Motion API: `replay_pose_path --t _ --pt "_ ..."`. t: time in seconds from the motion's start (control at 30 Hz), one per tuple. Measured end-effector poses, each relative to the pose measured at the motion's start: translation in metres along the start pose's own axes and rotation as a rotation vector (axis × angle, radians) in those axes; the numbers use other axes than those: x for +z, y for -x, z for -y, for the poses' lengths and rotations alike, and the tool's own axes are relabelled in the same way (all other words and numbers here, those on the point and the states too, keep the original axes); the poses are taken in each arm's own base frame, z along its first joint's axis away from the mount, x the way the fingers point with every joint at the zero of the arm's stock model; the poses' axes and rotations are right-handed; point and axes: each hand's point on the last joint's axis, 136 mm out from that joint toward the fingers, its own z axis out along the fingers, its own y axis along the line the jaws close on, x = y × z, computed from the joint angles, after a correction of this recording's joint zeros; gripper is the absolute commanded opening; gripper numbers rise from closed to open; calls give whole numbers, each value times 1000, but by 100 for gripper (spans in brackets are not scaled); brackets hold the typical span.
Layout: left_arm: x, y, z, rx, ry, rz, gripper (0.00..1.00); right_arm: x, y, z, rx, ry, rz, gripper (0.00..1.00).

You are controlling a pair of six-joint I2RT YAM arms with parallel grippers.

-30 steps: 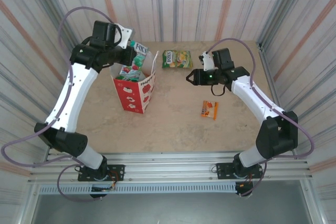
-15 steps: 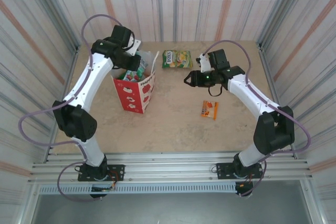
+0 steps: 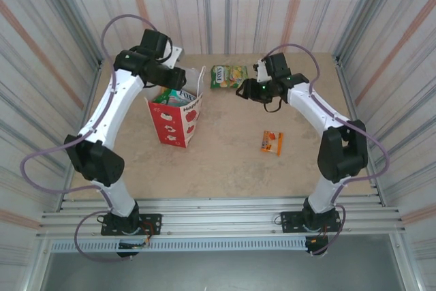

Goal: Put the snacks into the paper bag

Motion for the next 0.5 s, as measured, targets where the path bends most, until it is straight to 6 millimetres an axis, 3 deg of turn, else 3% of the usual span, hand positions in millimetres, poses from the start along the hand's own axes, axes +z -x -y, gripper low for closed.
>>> replay_pose_path --t 0.2,0.5 --pt "-35 32 11 -18 -50 168 65 36 31 42 291 -14 57 61" --pt "-38 44 16 -72 -88 223 65 102 33 71 589 -32 106 64"
